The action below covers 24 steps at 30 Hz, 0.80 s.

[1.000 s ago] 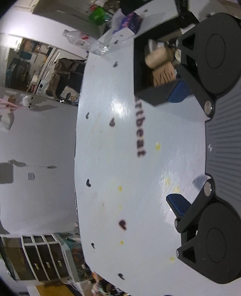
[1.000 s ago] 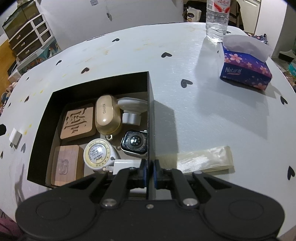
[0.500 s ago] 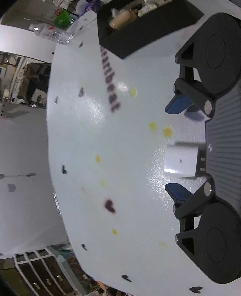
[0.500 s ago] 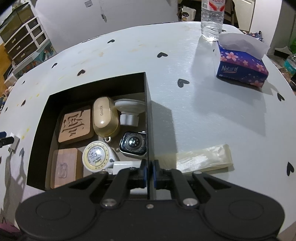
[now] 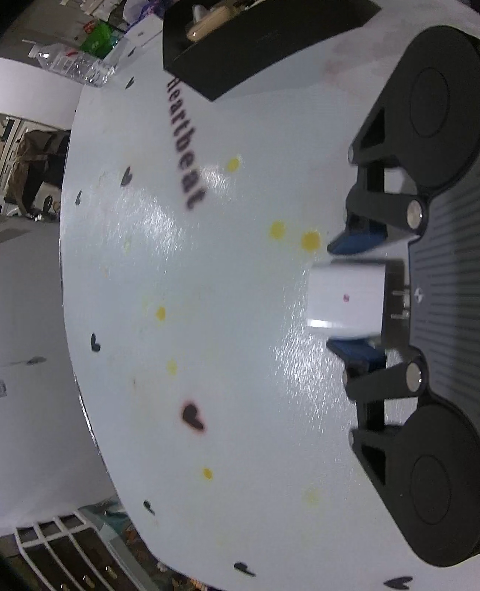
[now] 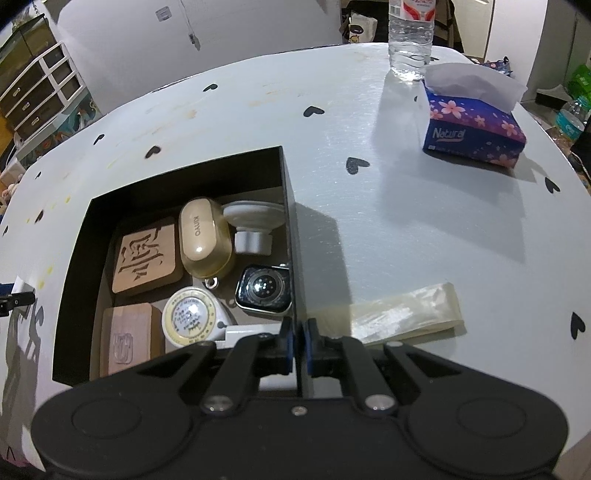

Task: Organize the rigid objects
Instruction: 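Carry the white plug charger with the left gripper into the box and release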

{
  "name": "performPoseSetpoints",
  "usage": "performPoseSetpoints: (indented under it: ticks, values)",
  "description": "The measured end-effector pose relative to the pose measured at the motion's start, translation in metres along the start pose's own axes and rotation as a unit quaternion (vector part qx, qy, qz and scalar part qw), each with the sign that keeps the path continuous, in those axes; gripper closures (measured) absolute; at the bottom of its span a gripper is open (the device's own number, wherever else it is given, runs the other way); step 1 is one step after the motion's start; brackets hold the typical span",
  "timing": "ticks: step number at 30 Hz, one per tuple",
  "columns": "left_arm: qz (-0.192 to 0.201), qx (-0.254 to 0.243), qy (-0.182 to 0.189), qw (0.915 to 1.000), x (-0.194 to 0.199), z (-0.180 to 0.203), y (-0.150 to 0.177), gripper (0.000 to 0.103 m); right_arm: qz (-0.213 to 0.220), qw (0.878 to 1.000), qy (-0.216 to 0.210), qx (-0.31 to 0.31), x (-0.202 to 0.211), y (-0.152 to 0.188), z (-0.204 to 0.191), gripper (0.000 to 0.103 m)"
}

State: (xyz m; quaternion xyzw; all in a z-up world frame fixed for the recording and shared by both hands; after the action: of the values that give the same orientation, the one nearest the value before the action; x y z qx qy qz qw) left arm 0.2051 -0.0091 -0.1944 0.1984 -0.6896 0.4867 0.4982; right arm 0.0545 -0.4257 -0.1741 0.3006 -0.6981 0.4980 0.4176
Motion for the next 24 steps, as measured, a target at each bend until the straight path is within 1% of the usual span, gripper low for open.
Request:
performPoseSetpoints:
  ticks: [5,11,15,18,24]
  values:
    - [-0.003,0.006,-0.006,1.0000,0.002,0.001,0.001,0.059,-0.001,1.000,0.001,0.005,-0.001,-0.001,-0.001,0.096]
    - [0.019,0.021,-0.001,0.9996,0.022,0.020,-0.006,0.060,-0.004,1.000,-0.001,0.012,-0.002,-0.003,-0.001,0.097]
    - [0.043,0.029,0.025,0.9984,0.045,0.049,-0.016,0.060,-0.005,1.000,-0.001,0.013,-0.002,-0.003,-0.001,0.097]
    - [0.057,0.025,0.044,0.9971,0.060,0.073,-0.023,0.060,-0.005,1.000,-0.001,0.013,-0.002,-0.003,-0.002,0.097]
    - [0.086,-0.007,0.106,0.9906,0.086,0.136,-0.046,0.060,-0.007,1.000,-0.008,0.019,-0.002,-0.003,-0.001,0.097]
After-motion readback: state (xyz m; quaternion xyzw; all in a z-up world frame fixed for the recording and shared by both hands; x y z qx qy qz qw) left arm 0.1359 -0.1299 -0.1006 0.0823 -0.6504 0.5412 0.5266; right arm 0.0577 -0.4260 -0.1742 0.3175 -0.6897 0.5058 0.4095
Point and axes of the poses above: each gripper's, at about its wrist camera, not at the fingertips, and x roughly against the way its jaws point, z to its right, y to its underside, the point moved 9 cm from there along -x, roughly the way its jaws point
